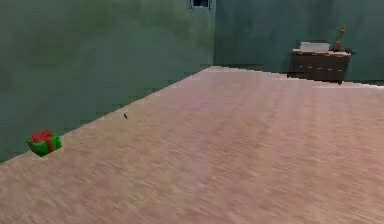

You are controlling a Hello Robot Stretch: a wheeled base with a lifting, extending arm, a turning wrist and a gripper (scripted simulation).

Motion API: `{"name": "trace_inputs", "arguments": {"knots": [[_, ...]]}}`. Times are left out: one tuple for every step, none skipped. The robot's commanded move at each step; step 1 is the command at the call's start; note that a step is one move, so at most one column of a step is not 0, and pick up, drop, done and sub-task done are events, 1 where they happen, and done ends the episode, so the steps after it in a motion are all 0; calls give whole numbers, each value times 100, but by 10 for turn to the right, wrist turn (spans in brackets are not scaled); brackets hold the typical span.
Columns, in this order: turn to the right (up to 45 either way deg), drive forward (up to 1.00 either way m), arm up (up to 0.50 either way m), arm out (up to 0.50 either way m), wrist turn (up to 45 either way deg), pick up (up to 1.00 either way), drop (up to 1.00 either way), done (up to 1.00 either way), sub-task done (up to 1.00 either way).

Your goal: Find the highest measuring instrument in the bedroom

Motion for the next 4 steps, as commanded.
{"name": "trace_inputs", "arguments": {"knots": [[300,0,0,0,0,0,0,0,0],[0,20,0,0,0,0,0,0,0],[450,0,0,0,0,0,0,0,0],[120,0,0,0,0,0,0,0,0]]}}
